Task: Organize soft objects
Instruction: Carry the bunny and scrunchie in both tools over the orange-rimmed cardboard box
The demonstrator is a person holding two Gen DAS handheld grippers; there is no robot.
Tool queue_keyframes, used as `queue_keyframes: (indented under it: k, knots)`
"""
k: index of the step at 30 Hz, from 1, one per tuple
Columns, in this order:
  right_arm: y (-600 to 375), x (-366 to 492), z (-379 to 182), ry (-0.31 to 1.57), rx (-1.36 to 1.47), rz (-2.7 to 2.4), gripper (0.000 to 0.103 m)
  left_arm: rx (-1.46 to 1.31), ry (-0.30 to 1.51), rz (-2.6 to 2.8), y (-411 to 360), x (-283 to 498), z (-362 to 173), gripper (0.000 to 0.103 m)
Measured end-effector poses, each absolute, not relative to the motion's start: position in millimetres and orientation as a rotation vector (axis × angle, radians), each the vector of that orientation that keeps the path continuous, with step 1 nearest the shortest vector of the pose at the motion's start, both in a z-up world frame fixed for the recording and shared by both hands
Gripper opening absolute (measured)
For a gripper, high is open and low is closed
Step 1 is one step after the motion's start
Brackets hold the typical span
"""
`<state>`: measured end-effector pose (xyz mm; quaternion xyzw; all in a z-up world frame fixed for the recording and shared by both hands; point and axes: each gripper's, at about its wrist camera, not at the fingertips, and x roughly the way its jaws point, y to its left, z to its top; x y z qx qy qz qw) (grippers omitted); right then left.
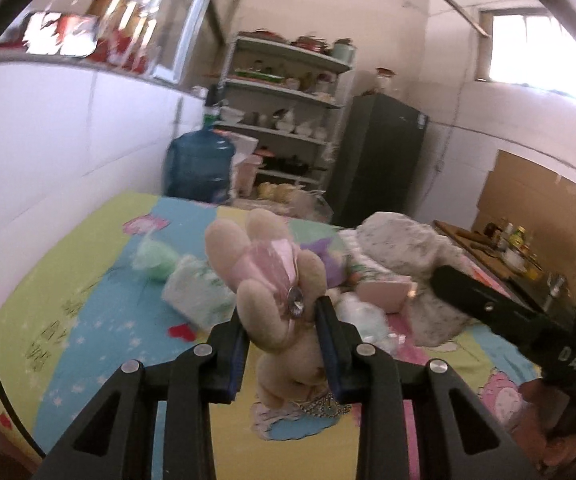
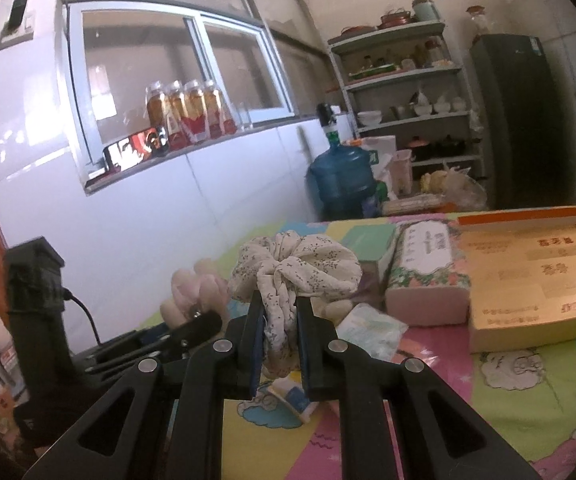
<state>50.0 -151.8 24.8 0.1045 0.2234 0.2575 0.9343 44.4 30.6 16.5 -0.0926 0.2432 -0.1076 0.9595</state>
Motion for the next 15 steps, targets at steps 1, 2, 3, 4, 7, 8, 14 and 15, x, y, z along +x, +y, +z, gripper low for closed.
queue_keyframes:
  k: [1, 2, 3, 4, 7, 8, 14, 15]
  knots:
    - [-155, 49, 26, 0.451, 0.215, 0.518, 0.015, -0.182, 0.492, -0.237, 24, 46, 20, 0.032]
    - [-158, 48, 27, 0.446, 0.216, 0.509, 0.015, -0.178, 0.491, -0.254, 18, 48, 23, 0.032]
    - [-163, 47, 28, 0.439, 0.218, 0.496, 0.015, -0.175, 0.490, -0.264, 14, 48, 24, 0.032]
    - [-168, 46, 29, 0.434, 0.221, 0.486, 0.015, -0.171, 0.489, -0.279, 8, 50, 27, 0.032]
    - [-182, 44, 32, 0.421, 0.229, 0.453, 0.015, -0.162, 0.486, -0.318, -9, 57, 33, 0.032]
    - [-187, 44, 32, 0.417, 0.232, 0.442, 0.015, -0.162, 0.483, -0.327, -14, 54, 34, 0.032]
    - [-221, 44, 35, 0.394, 0.251, 0.371, 0.015, -0.150, 0.489, -0.387, -50, 70, 41, 0.032]
    - [-226, 45, 36, 0.391, 0.252, 0.360, 0.015, -0.151, 0.491, -0.396, -55, 73, 42, 0.032]
